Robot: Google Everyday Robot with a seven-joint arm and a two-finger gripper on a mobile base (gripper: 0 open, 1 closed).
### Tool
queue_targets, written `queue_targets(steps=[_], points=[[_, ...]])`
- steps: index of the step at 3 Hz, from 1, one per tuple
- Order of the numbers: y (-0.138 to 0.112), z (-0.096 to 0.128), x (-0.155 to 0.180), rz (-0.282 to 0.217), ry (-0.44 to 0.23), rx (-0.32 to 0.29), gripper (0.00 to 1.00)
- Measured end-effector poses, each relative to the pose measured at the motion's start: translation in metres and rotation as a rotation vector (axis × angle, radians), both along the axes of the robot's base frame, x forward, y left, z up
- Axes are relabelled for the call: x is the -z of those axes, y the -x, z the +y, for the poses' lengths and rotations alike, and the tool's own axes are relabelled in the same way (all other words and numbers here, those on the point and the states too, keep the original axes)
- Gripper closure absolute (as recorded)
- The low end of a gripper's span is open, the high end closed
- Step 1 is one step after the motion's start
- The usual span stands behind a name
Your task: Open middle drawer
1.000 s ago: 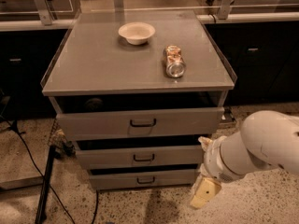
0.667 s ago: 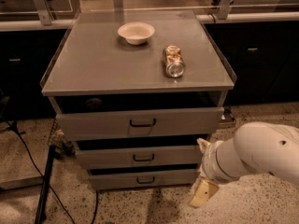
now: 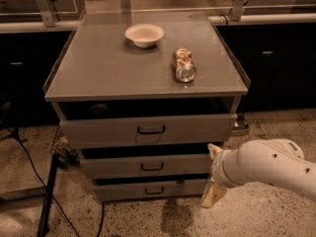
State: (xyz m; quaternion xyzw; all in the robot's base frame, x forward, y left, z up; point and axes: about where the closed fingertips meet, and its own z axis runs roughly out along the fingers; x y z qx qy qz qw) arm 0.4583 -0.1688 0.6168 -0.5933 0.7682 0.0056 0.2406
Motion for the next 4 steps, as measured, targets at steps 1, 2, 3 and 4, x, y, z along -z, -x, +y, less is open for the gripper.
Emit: queue_targets(steps=[1, 2, 3, 4], points=[[-0.016, -0.006, 0.025, 0.007, 0.007, 0.01, 0.0], [-0.028, -0.007, 0.054, 0.031, 0.013, 0.013, 0.0], [-0.042, 0.007, 0.118, 0.066, -0.01, -0.023, 0.0], [-0.044, 0.006, 0.121, 0.061, -0.019, -0.022, 0.0]])
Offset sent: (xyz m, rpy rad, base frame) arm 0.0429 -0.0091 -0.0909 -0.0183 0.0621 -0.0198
